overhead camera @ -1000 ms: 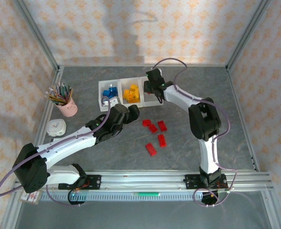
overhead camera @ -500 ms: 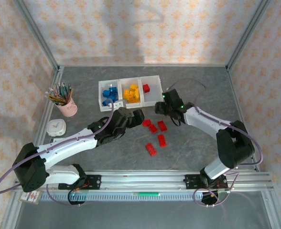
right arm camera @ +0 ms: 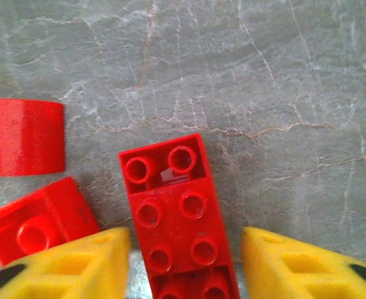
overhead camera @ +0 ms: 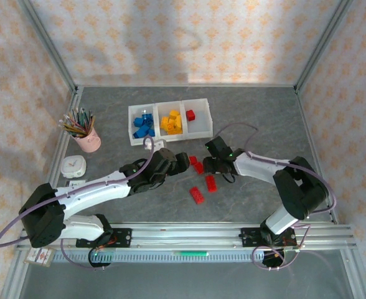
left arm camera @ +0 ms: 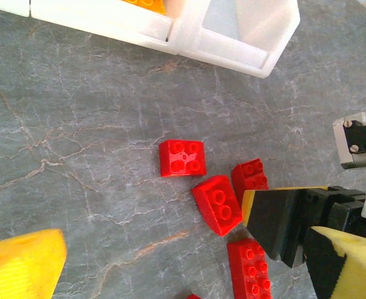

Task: Sort the legos into containers by color
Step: Pick up the lego from the center of the table, then place the lego in the container.

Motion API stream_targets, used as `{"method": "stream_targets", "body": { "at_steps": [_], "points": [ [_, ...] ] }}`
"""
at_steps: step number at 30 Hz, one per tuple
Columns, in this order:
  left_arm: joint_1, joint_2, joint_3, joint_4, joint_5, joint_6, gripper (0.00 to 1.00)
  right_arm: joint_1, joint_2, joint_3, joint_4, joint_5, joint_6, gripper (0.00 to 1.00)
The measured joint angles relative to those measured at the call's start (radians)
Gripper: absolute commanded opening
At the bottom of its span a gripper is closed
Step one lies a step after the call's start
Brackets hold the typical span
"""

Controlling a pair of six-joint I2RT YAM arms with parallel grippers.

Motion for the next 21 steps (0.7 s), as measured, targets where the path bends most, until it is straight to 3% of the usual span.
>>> {"method": "stream_targets", "body": {
  "at_steps": [6, 13, 21],
  "points": [
    [0.0, 0.007, 0.0, 0.0, 0.0, 0.0, 0.99, 0.0, 0.022, 0.003, 0.018, 0.021, -0.014, 0.24],
    [0.0, 0.008, 0.004, 0.001, -0.011, 0.001, 0.99, -0.005, 0.01, 0.071, -0.014, 0.04, -0.024, 0.23],
    [0.046, 0.008, 0.08, 0.003, -0.054, 0.011, 0.99, -0.071, 0.106, 0.363, 0.001, 0.065, -0.04, 0.23]
  ]
}}
